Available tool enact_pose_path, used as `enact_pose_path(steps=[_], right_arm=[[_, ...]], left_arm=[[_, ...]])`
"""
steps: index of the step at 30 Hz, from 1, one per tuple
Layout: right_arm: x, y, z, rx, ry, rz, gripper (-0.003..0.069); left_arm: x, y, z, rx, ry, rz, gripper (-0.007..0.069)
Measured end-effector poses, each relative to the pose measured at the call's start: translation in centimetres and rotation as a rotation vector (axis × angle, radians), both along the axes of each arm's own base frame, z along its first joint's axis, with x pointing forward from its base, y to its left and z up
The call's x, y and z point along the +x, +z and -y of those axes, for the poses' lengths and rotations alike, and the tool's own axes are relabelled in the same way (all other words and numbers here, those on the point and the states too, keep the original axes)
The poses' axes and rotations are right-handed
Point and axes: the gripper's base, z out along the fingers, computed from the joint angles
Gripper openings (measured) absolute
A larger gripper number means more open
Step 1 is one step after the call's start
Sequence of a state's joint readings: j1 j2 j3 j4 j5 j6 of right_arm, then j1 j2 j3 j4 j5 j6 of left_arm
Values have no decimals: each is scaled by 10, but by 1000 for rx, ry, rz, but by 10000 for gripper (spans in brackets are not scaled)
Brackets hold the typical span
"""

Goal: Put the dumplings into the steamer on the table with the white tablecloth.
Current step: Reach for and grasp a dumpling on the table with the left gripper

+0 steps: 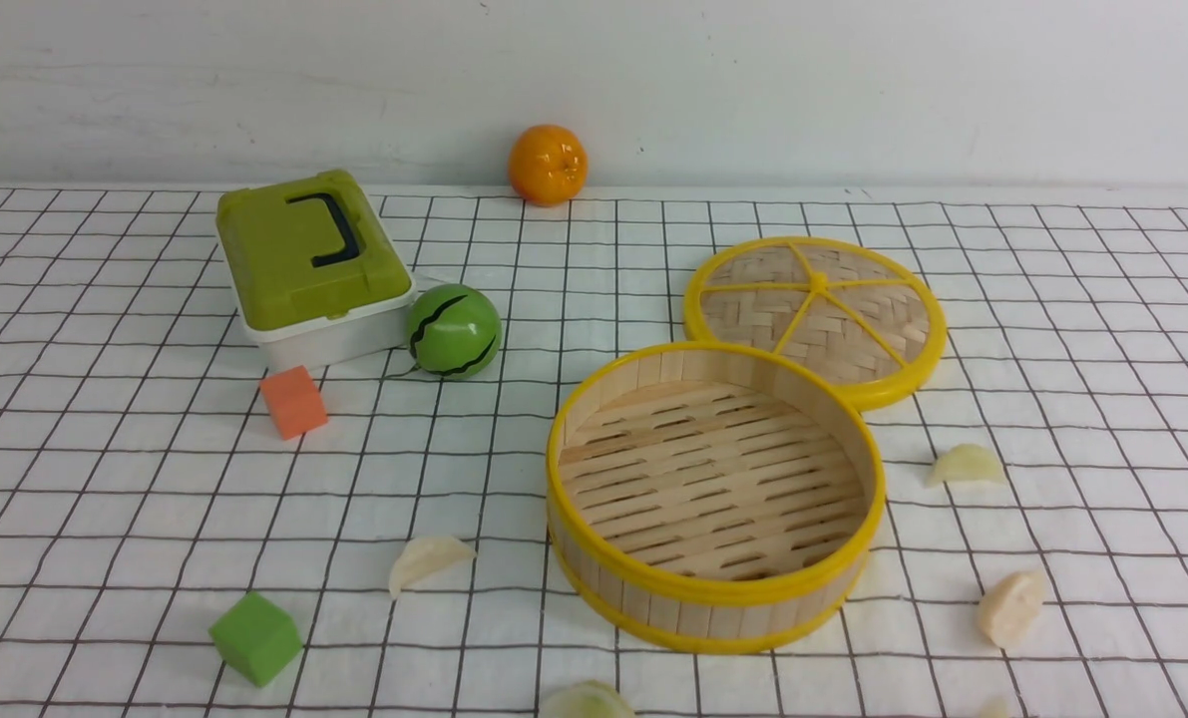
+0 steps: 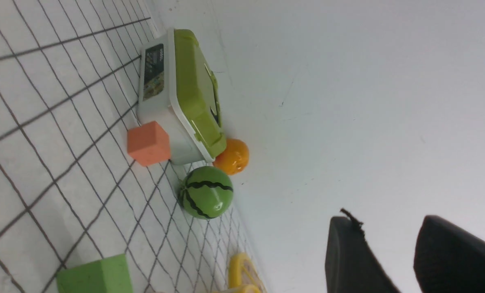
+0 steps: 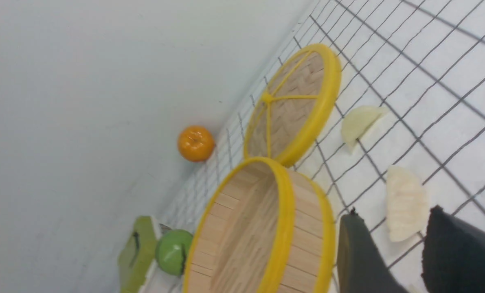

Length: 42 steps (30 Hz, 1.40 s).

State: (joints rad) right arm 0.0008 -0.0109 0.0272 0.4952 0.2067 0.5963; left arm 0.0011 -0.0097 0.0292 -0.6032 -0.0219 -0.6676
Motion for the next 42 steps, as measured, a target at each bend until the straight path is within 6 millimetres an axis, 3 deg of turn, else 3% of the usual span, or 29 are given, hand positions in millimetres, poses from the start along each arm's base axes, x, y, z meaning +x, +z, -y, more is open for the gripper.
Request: enact_pose_path(steps=[11,19,20,22,23,25,26,28,31,33,35,36,39,42], right_arm=[[0,1,0,52,-7,11,240],[-1,10,0,-79,6,37,240],[-2,17,0,-122,11,55,240],[-8,49,0,-275,14,143,229],[-8,48,0,-284,16,142,227],[-12,81,0,-448,17,184,192],[-11,87,0,-467,16,185,190],[-5,110,1,-617,36,146,146],[10,132,1,-754,82,56,95],[36,149,0,-860,176,-96,55],[46,151,0,-884,232,-172,39],[62,155,-2,-909,307,-262,23],[80,157,-7,-922,422,-360,11],[97,158,-22,-941,586,-415,8]], left_arm=[[0,0,0,-33,-3,0,239],[-1,8,2,-86,-33,-1,239],[-3,17,3,-64,-40,19,239],[-11,48,6,98,-54,80,239],[-12,51,6,115,-55,84,239],[-24,82,10,354,-61,123,239],[-25,85,10,363,-64,122,239],[-27,108,14,592,-95,54,237],[-16,122,16,749,-163,-101,218],[1,140,15,879,-241,-287,176],[9,144,14,907,-276,-362,160],[25,149,13,935,-340,-491,139],[45,156,13,962,-406,-594,118],[75,156,27,1013,-578,-691,113]])
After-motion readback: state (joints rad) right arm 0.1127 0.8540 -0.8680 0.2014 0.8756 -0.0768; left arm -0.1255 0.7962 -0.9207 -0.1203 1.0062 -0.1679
